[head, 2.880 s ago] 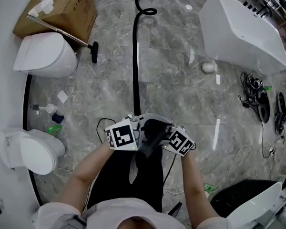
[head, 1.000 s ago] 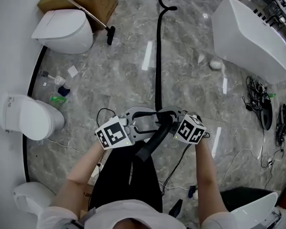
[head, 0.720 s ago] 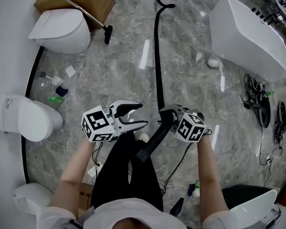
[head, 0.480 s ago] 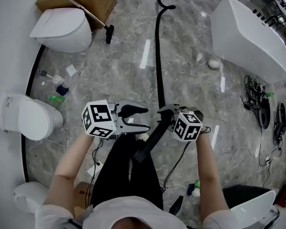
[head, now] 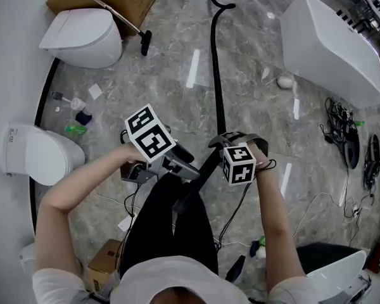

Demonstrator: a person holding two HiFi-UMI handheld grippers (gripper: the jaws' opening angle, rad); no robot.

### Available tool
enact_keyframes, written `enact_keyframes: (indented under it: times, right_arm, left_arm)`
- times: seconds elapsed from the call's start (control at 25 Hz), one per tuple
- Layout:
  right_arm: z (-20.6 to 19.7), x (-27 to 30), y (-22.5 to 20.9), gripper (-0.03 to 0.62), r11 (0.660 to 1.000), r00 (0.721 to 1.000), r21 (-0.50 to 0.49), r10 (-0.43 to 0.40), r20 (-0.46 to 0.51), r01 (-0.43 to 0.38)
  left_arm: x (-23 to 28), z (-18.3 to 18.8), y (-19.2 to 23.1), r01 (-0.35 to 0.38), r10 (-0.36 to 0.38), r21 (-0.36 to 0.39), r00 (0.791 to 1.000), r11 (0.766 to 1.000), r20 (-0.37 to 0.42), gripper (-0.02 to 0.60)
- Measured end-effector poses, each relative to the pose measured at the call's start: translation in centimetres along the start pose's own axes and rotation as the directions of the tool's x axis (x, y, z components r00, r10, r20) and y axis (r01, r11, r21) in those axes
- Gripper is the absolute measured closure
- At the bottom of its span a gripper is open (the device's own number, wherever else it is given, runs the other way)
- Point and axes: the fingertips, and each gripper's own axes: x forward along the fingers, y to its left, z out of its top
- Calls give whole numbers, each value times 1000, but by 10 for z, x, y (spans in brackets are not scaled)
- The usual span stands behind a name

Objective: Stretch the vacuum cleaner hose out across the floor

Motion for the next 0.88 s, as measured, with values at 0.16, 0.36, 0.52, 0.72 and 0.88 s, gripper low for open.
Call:
enact_keyframes:
  times: [0.16, 0.36, 0.52, 0.72, 0.88]
  right_arm:
    - [4, 7, -6, 442, 999, 999, -39, 8, -49, -10]
    - [13, 12, -16, 442, 996, 996, -84, 6, -89, -13]
    - [6, 16, -17, 442, 994, 991, -109, -3, -131, -12]
    - [-1, 9, -33, 441, 984, 985, -90, -161, -68, 155]
    - [0, -14, -53, 429, 931, 931, -17, -363, 34, 364]
  left_arm:
    - [13, -14, 10, 12, -14, -47, 999, 999, -53, 195]
    - [43, -26, 15, 75, -87, -180, 994, 981, -61, 192]
    - [49, -25, 8, 174, -177, -234, 984, 957, 7, 388]
    - [46, -10, 10, 331, -244, -290, 923, 898, 297, 421]
    - [38, 1, 4, 475, -299, -268, 812, 838, 502, 431]
